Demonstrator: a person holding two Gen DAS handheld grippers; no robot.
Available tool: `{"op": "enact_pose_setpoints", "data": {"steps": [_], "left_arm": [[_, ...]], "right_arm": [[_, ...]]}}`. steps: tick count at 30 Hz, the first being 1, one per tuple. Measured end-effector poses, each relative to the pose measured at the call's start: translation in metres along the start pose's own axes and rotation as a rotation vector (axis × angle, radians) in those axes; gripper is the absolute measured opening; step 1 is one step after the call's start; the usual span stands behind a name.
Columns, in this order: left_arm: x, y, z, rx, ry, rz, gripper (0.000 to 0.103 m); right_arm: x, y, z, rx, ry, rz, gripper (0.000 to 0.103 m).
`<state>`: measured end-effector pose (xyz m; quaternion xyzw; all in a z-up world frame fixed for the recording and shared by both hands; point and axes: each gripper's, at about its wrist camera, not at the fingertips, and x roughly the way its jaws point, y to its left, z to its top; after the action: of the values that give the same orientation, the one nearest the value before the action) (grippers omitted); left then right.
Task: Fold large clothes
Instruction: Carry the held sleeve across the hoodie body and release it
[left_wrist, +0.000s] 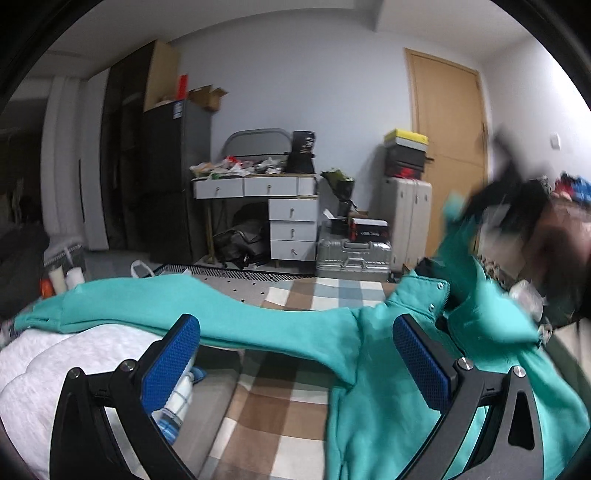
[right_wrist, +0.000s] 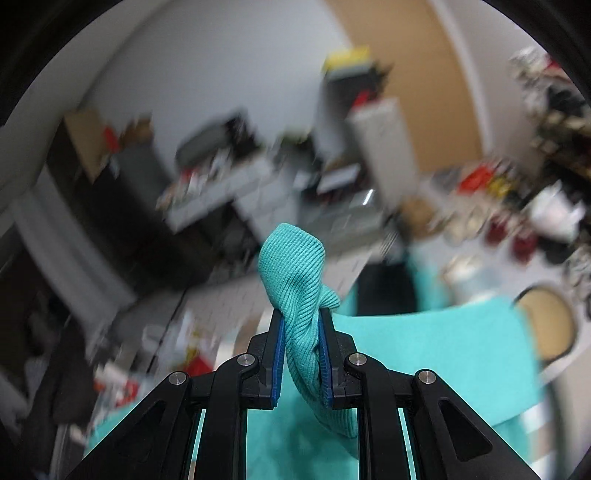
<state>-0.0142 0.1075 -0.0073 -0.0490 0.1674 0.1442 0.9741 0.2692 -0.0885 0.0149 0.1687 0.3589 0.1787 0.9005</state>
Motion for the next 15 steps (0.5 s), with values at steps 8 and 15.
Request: {"op": "enact_pose_setpoints", "data": {"steps": [8, 15], "left_arm": [[0.012, 0.009, 0.000, -0.036, 0.006, -0.014, 0.102], [0.012, 0.010, 0.002, -0.039, -0.003, -0.029, 0.102]], "right_arm": [[0.184, 0.035, -0.138, -0.086, 0.294, -0.055, 0.016], [0.166, 0.065, -0.161, -0.235, 0.349, 0.185, 0.053]]}}
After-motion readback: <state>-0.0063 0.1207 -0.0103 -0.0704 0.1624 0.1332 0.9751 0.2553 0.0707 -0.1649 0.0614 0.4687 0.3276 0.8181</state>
